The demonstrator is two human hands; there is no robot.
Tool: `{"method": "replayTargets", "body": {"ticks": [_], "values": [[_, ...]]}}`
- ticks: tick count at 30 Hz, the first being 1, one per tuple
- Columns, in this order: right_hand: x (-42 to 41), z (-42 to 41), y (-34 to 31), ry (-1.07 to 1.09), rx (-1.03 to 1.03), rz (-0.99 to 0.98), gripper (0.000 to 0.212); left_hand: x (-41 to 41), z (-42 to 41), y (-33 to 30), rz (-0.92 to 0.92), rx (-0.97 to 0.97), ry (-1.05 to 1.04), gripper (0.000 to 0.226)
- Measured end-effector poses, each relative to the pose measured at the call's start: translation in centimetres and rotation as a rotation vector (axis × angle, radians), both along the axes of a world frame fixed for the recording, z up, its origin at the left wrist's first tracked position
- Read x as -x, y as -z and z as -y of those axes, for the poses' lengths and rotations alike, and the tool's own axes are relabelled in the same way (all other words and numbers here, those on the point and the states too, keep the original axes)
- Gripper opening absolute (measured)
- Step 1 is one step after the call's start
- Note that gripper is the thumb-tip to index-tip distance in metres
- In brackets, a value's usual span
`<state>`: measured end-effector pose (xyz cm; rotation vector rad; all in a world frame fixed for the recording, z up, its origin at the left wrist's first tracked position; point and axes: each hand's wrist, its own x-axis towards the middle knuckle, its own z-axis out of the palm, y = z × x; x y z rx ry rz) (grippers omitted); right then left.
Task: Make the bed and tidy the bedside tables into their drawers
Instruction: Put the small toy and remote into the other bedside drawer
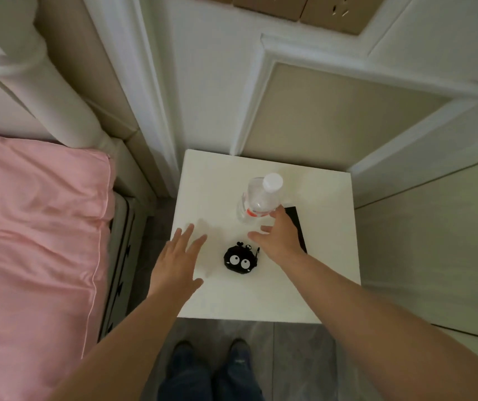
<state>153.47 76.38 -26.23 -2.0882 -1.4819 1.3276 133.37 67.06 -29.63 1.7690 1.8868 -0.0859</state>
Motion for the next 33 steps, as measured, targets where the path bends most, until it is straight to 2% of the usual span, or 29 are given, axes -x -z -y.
{"method": "replayTargets", "body": {"ticks": [5,13,19,33], "values": [[-0.4,-0.9,1.8,-0.045,-0.031,0.021,0.068,0.4,-0.6,2.1,-0.077,0.018,0.178,0.114],[-0.2,-2.2,2.2,-0.027,-0.042,0.005,0.056,0.6,-1.3,2.4,-0.029,0.079,0.171,0.127],[1.1,-3.5,2.2,-0.009,-0.083,0.017,0.065,0.1,-1.7,1.8,-0.023,0.112,0.161,0.122],[10.0,-10.8,2.5,-0.101,-0.188,0.007,0.067,0.4,-2.2,2.3,0.018,0.150,0.147,0.113]]}}
